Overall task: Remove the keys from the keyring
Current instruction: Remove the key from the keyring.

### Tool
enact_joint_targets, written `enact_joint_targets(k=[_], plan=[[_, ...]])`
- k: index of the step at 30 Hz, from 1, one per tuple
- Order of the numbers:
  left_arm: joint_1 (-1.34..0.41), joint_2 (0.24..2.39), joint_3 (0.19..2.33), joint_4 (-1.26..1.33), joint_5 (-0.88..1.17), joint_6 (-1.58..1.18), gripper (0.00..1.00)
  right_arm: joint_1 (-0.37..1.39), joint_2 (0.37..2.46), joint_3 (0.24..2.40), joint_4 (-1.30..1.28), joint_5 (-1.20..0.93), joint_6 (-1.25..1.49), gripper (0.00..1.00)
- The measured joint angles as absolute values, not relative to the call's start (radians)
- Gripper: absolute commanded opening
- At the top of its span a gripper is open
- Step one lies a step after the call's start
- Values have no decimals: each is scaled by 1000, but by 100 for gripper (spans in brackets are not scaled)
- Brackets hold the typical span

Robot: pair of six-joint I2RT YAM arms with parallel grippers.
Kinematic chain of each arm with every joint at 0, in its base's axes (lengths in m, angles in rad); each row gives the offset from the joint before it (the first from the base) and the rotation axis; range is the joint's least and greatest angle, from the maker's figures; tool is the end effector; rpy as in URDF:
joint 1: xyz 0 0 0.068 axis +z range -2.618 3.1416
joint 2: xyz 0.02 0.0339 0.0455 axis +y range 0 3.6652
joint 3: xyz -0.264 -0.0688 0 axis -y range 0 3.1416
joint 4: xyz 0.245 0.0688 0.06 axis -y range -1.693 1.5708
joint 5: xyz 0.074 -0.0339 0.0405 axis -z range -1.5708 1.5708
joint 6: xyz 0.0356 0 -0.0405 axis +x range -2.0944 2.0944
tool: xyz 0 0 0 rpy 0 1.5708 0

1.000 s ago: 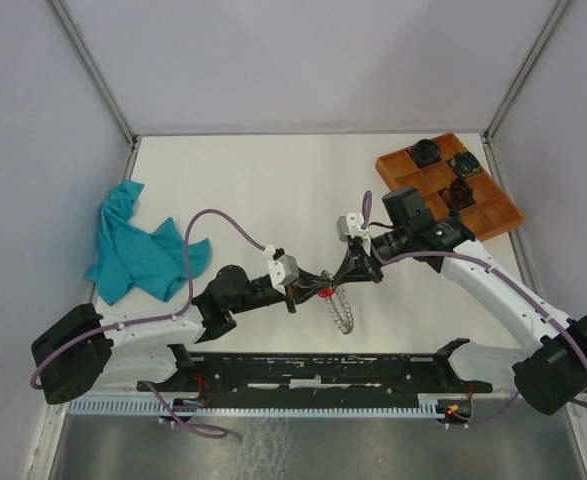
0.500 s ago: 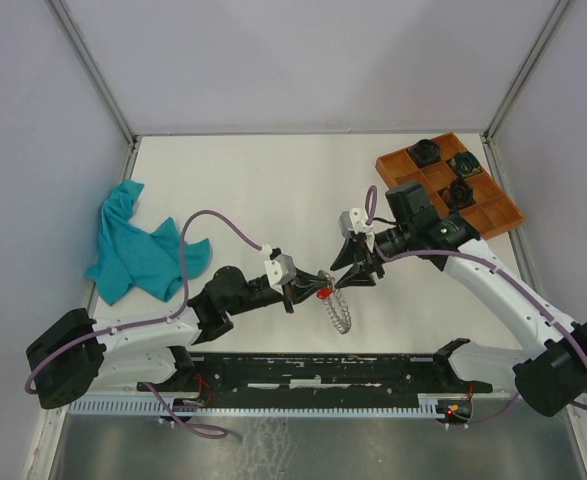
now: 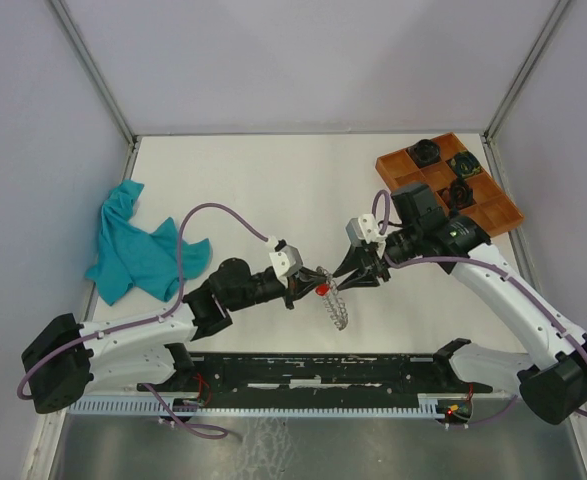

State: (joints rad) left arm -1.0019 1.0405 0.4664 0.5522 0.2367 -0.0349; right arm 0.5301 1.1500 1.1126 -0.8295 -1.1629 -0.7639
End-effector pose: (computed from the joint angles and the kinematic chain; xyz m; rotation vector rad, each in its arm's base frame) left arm 0.1187 -0.2011 0.2562 0.9496 1.3900 -0.9833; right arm 0.1701 0.1375 0.3381 -1.6191 1.3280 1.2416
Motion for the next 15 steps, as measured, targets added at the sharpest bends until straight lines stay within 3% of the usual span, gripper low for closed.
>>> enact_joint_targets(k=[15], plan=[[-1002,1065,501,509,274,-72,3,591,1180,1074,-799,-1085,-805,47]])
